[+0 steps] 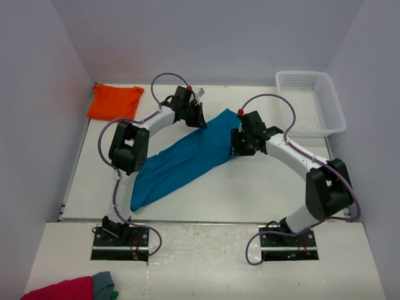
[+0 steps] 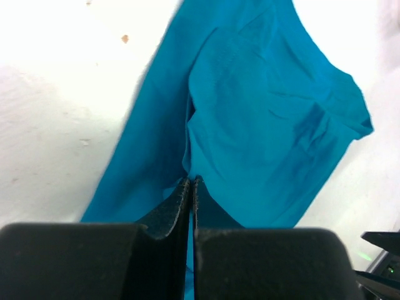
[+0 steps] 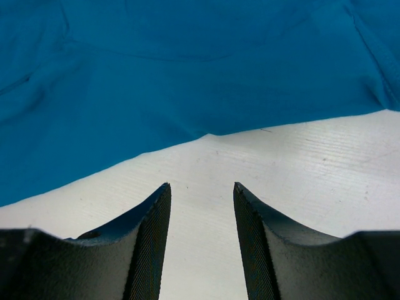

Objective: Fold and stack the t-shirts
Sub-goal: Rotate the tshirt 90 degrees

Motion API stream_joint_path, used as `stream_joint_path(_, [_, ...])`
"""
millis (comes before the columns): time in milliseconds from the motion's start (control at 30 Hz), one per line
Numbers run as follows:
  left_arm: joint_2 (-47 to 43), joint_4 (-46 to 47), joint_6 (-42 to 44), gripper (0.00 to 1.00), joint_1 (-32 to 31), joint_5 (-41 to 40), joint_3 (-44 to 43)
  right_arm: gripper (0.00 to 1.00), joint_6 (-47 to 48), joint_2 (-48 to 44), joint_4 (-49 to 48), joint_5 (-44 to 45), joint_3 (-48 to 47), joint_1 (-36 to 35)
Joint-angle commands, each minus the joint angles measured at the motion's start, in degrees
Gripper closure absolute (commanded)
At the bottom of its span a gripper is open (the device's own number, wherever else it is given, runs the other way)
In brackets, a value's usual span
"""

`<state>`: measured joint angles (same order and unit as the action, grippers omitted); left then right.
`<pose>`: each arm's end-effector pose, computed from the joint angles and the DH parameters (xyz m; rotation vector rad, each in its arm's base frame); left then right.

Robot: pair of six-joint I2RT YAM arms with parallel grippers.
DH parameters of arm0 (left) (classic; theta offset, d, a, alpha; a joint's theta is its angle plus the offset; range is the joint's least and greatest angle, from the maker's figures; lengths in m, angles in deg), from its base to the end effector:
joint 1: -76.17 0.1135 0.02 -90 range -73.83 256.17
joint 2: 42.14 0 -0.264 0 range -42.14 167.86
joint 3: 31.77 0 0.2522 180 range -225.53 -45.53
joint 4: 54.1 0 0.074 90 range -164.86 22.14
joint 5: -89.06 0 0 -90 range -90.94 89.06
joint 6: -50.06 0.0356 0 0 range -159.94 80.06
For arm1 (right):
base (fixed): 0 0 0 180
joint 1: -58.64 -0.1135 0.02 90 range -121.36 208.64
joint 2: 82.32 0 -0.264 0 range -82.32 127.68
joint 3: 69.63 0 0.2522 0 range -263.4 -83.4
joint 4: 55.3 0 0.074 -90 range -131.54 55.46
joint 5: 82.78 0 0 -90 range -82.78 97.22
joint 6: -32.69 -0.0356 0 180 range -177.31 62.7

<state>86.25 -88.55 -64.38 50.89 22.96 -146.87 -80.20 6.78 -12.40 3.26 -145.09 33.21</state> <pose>0.4469 -0.2270 0.1836 0.2227 2.4975 -0.8859 0.2891 0.1402 0.2266 -0.0849 2.6061 0.4030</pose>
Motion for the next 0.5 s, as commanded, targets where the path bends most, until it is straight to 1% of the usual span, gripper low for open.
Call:
stream_joint_path(0, [0.9,2.8,-0.1,1.00,2.3,-1.7,1.8,0.53,0.4,-1.6,0.0,0.5,-1.3,0.1])
stream_joint_path(133, [1.1,4.3,-1.0,1.00,3.3,-1.8,3.3,0.53,0.6,-1.1,0.1,0.7,-1.7,0.1])
stream_joint_path(300, [3.7,3.5,-1.9,1.00,3.3,-1.8,2.4,0.54,0.5,-0.4,0.4,0.3,-2.9,0.1])
stream_joint_path(333, [4.0,3.6,-2.0,0.98,3.3,-1.6,2.4,0.54,0.5,-0.2,0.6,0.3,-3.1,0.1])
stream_joint_path(367, [4.3,3.8,-2.0,0.96,3.2,-1.3,2.5,0.54,0.5,0.0,0.6,0.3,-3.3,0.2])
stream_joint_path(433, [4.1,4.3,-2.2,0.87,3.1,-1.0,2.8,0.53,0.5,0.4,0.6,0.2,-3.7,0.2])
stream_joint_path(467, [4.0,5.1,-2.3,0.76,3.0,-1.0,2.9,0.53,0.5,0.7,0.6,0.4,-4.0,0.2])
